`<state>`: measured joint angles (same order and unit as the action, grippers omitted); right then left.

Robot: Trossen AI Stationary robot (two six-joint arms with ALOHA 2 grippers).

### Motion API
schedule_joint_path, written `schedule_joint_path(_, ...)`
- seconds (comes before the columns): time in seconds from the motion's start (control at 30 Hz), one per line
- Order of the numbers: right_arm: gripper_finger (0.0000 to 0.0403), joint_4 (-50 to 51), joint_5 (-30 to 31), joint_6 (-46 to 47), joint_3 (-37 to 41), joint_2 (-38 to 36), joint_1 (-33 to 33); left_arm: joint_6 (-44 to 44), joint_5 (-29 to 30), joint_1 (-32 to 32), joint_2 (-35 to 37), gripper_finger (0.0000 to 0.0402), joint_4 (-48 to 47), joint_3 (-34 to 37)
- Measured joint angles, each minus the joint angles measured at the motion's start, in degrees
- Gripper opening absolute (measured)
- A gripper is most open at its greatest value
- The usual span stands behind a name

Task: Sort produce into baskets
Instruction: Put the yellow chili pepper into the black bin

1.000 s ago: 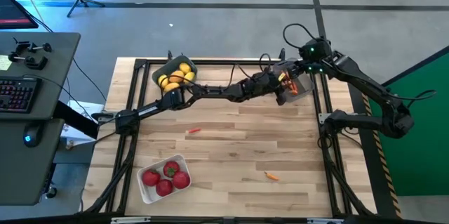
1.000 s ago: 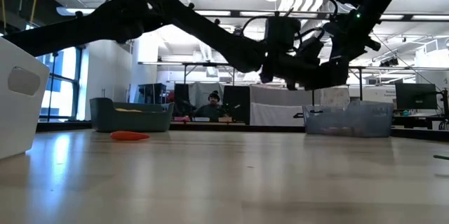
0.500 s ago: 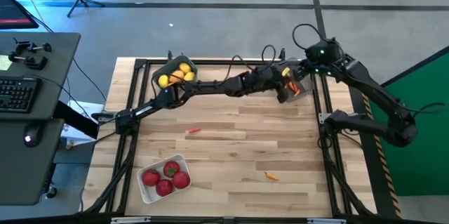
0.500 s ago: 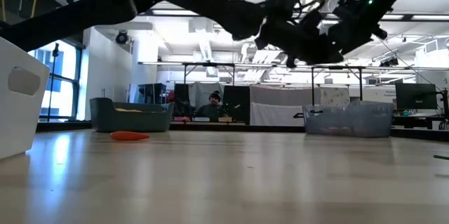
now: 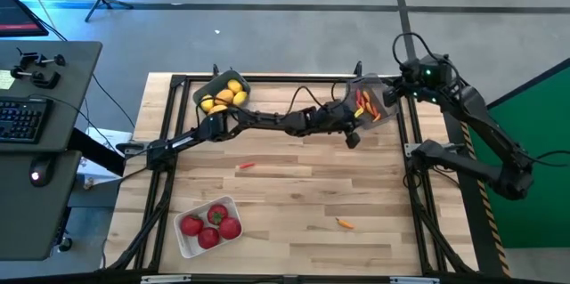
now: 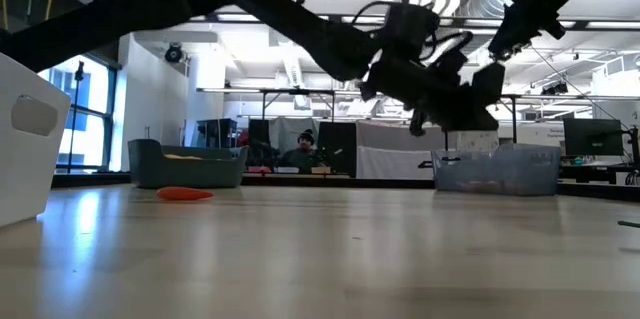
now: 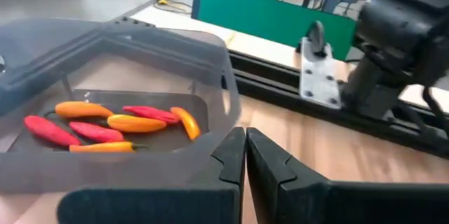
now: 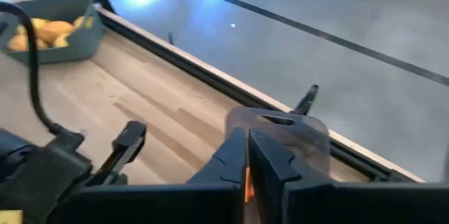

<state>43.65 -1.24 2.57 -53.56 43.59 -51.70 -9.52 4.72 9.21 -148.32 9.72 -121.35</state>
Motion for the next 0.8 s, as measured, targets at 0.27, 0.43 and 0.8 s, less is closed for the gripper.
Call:
schedule_joint_path(0.27,0.0003,-0.88,-4.35,1.28,1.12,-3.44,0.40,0.74,0.93,-0.54,9.89,0.0000,3.81,13.70)
schedule_joint_path(0.43,0.0001,-9.13,-5.88,2.27,9.23,-7.62,2.33,-1.18,2.05,-0.21,14.80,0.0000,14.19,27.21)
schedule_joint_path(0.8,0.0000,-21.05,-6.95,11.82,27.81,-14.37,15.12,1.09,3.18,-0.39,32.83,0.0000,19.11,54.20)
